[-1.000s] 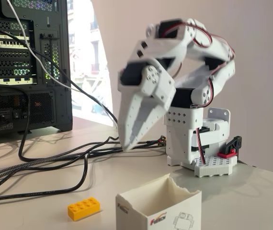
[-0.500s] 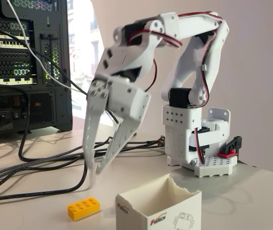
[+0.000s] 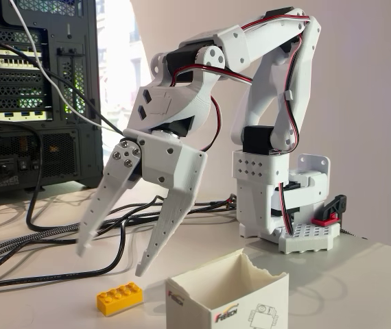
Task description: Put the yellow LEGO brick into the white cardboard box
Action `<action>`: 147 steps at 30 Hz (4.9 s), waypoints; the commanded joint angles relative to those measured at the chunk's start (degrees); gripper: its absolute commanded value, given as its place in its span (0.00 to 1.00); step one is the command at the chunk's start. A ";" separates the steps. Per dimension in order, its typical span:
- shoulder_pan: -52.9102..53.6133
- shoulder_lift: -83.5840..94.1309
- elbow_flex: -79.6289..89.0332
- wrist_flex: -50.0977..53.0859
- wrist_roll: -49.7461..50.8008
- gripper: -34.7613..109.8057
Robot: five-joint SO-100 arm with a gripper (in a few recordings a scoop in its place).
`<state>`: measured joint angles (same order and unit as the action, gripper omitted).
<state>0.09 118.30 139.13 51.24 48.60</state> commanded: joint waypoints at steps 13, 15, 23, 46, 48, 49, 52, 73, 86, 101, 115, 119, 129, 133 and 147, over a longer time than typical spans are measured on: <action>1.67 -5.71 -4.04 -0.18 4.75 0.27; 2.02 -5.71 -4.22 -0.53 4.66 0.23; 2.81 -5.54 -5.36 -1.32 3.78 0.20; 3.34 -12.48 -10.20 1.76 14.85 0.42; 3.34 -11.87 -10.20 2.37 15.73 0.42; 3.34 -11.51 -9.93 2.37 16.17 0.42; 3.08 -10.81 -9.58 2.81 18.98 0.43; 0.97 -20.13 -16.17 2.90 33.40 0.37; 0.97 -21.45 -17.31 2.90 32.70 0.19; 2.20 -13.71 -19.51 8.53 23.29 0.18; -4.66 2.20 -25.66 18.63 10.02 0.18; -10.63 2.90 -26.54 19.07 9.58 0.18; -22.85 1.93 -26.10 16.70 13.62 0.18; -25.14 1.85 -25.31 16.17 15.21 0.18; -26.19 3.08 -23.73 14.06 15.64 0.19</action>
<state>-25.49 114.96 118.12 66.27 63.81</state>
